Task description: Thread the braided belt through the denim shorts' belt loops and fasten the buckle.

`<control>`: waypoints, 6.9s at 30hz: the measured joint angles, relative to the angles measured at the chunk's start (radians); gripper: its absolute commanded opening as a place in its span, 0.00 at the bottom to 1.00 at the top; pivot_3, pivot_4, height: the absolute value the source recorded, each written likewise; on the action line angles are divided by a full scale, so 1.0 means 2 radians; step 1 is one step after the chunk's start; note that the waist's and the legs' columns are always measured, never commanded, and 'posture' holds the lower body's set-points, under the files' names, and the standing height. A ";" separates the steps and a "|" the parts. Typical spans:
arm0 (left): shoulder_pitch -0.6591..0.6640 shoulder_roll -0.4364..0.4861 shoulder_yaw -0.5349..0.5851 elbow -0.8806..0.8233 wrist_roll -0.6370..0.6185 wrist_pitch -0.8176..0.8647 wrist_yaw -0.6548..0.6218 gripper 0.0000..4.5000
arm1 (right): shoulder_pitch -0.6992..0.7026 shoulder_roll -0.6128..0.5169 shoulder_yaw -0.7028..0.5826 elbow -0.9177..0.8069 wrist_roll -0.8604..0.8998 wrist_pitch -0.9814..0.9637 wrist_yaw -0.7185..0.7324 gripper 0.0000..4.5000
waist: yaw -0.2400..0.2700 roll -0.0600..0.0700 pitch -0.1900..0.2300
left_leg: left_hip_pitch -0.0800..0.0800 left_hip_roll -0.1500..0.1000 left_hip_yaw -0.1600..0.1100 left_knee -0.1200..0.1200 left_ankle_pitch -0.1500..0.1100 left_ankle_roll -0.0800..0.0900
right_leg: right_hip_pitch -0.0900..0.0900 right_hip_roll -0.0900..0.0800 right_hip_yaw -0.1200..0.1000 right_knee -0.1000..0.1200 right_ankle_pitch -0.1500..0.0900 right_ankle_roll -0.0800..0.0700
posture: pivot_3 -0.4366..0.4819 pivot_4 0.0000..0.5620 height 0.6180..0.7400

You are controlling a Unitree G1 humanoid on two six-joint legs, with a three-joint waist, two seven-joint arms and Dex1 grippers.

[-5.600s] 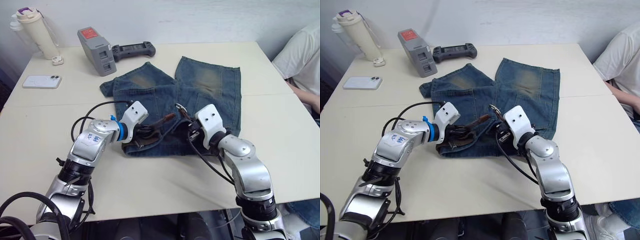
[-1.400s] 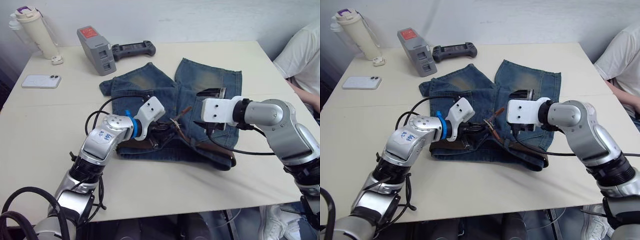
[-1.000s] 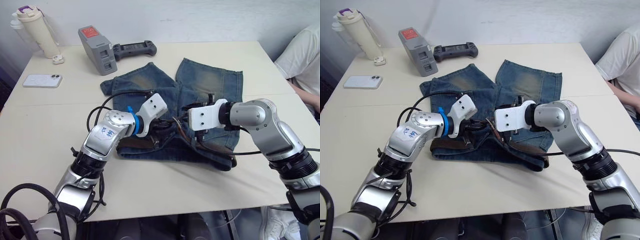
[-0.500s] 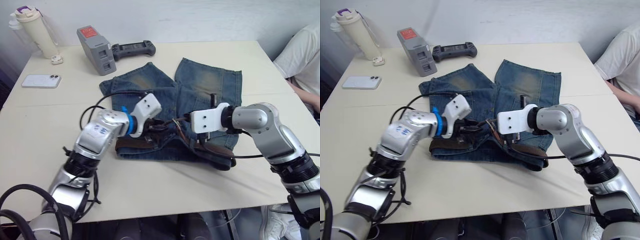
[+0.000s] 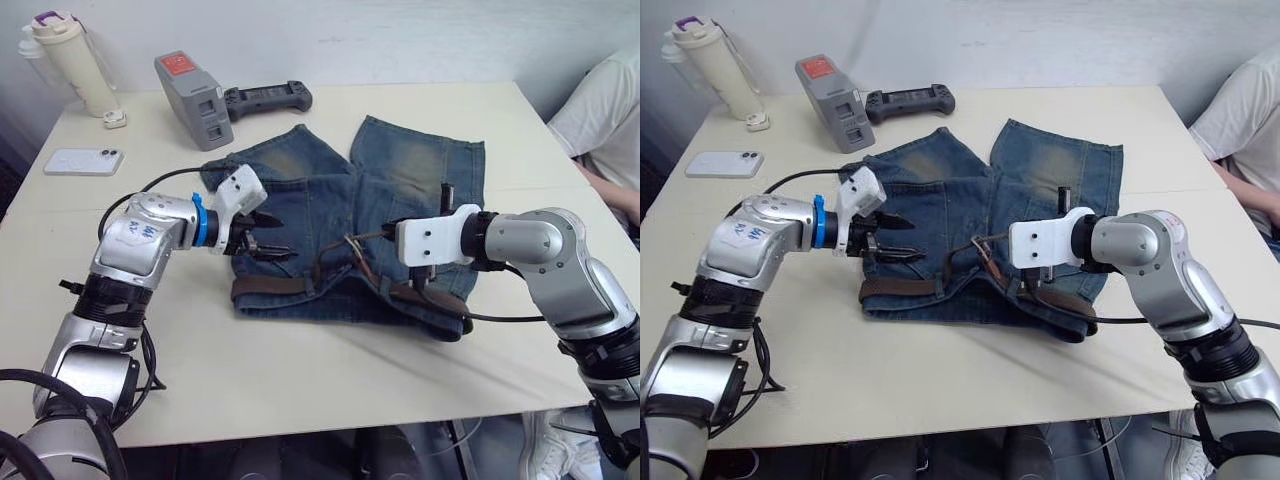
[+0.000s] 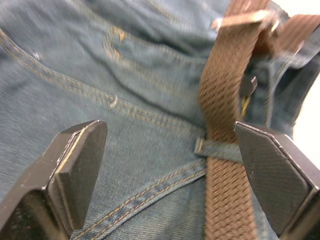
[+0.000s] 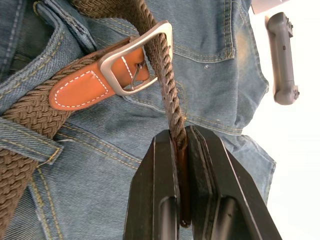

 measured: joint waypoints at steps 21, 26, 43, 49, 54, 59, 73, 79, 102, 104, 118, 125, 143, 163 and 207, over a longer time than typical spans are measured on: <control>0.047 -0.012 -0.081 -0.016 0.102 -0.120 -0.024 0.01 | -0.004 -0.060 -0.037 -0.014 0.024 -0.058 0.028 0.00 | 0.004 0.000 0.000 | 0.000 0.000 0.000 0.001 0.000 0.000 | 0.000 0.000 0.000 0.000 0.000 0.000 | 0.48 0.27 1.00; 0.047 -0.016 -0.083 -0.005 0.111 -0.145 -0.024 0.01 | -0.004 -0.093 -0.063 -0.001 0.053 -0.099 0.046 0.00 | 0.006 0.000 0.000 | 0.000 0.000 0.000 0.001 0.000 0.001 | 0.000 0.000 0.000 0.000 0.000 0.000 | 0.48 0.27 1.00; 0.043 -0.043 0.007 0.019 0.032 -0.045 -0.038 0.01 | -0.065 -0.052 -0.034 -0.005 0.081 -0.099 0.071 0.00 | 0.005 0.000 0.000 | -0.001 0.000 0.000 0.002 0.000 0.001 | 0.000 0.000 0.000 0.001 0.000 0.000 | 0.48 0.27 1.00; 0.002 -0.041 0.084 0.007 -0.034 0.017 -0.032 0.01 | -0.088 -0.037 -0.029 0.013 0.063 -0.111 0.069 0.00 | -0.001 0.000 0.000 | 0.000 0.000 0.000 0.002 0.000 0.001 | 0.000 0.000 0.000 0.001 0.000 0.000 | 0.48 0.27 1.00; -0.005 -0.069 0.103 -0.070 -0.090 0.076 -0.007 0.01 | -0.103 -0.016 -0.001 0.039 0.026 -0.066 0.067 0.00 | -0.001 0.000 0.000 | 0.000 0.000 0.000 0.002 0.000 0.001 | 0.000 0.000 0.000 0.001 0.000 0.000 | 0.48 0.27 1.00; -0.005 -0.084 0.091 -0.126 -0.097 0.094 0.034 0.30 | -0.115 0.005 0.009 0.042 0.009 -0.030 0.065 0.00 | -0.001 0.000 0.000 | 0.000 0.000 0.000 0.002 0.000 0.001 | 0.000 0.000 0.000 0.002 0.000 0.000 | 0.48 0.27 1.00; -0.005 -0.129 0.048 -0.160 -0.068 0.138 0.166 0.85 | -0.113 0.015 0.012 0.021 -0.003 0.022 0.065 0.00 | 0.000 0.000 0.000 | -0.001 0.000 0.000 0.002 0.000 0.001 | 0.000 0.000 0.000 0.002 0.000 0.000 | 0.48 0.27 1.00; -0.006 -0.140 0.049 -0.157 -0.067 0.144 0.195 0.74 | -0.113 0.016 0.012 0.021 -0.004 0.032 0.065 0.00 | -0.001 0.000 0.000 | 0.000 0.000 0.000 0.002 0.000 0.001 | 0.000 0.000 0.000 0.001 0.000 0.000 | 0.48 0.27 1.00; -0.008 -0.213 0.160 -0.129 -0.127 0.270 0.276 0.00 | -0.056 0.003 -0.088 -0.088 0.144 0.265 0.086 0.99 | 0.002 0.000 0.000 | -0.001 0.000 -0.001 0.002 0.000 0.001 | 0.000 0.000 0.000 0.001 0.000 0.000 | 0.48 0.27 1.00; -0.008 -0.234 0.190 -0.127 -0.139 0.302 0.296 0.00 | -0.046 0.003 -0.102 -0.107 0.176 0.310 0.085 0.99 | 0.000 0.000 0.000 | 0.000 0.000 -0.001 0.002 0.000 0.001 | 0.000 0.000 0.000 0.001 0.000 0.000 | 0.48 0.27 1.00; -0.015 -0.352 0.399 -0.166 -0.154 0.434 0.432 0.00 | 0.018 0.100 -0.093 -0.070 0.231 0.338 -0.017 0.01 | 0.000 0.000 0.000 | 0.000 0.000 -0.001 0.001 0.000 0.001 | 0.001 0.000 0.000 0.001 0.000 0.000 | 0.48 0.27 1.00; 0.004 -0.350 0.397 -0.198 -0.156 0.443 0.436 0.00 | -0.011 0.057 -0.124 -0.033 0.259 0.336 -0.013 0.01 | -0.001 0.000 0.000 | 0.000 0.000 -0.001 0.001 0.000 0.001 | 0.000 0.000 0.000 0.001 0.000 0.000 | 0.48 0.27 1.00; 0.015 -0.353 0.408 -0.204 -0.198 0.443 0.433 0.00 | -0.015 0.124 -0.054 -0.002 0.273 0.305 -0.055 0.01 | -0.001 0.000 0.000 | 0.000 0.000 -0.001 0.001 0.000 0.001 | 0.000 0.000 0.000 0.000 0.000 0.000 | 0.48 0.27 1.00; 0.046 -0.333 0.402 -0.197 -0.299 0.443 0.473 0.00 | 0.065 0.152 -0.011 0.042 0.259 0.261 -0.067 0.01 | -0.001 0.000 0.000 | 0.000 0.000 -0.001 0.001 0.000 0.000 | 0.000 0.000 0.000 0.000 0.000 0.000 | 0.48 0.27 1.00; 0.062 -0.330 0.410 -0.150 -0.396 0.403 0.548 0.00 | 0.084 0.135 -0.034 0.052 0.281 0.226 -0.046 0.01 | 0.001 -0.001 0.000 | 0.000 0.000 -0.002 0.000 -0.001 0.000 | 0.001 0.000 -0.001 0.000 0.000 0.000 | 0.48 0.27 1.00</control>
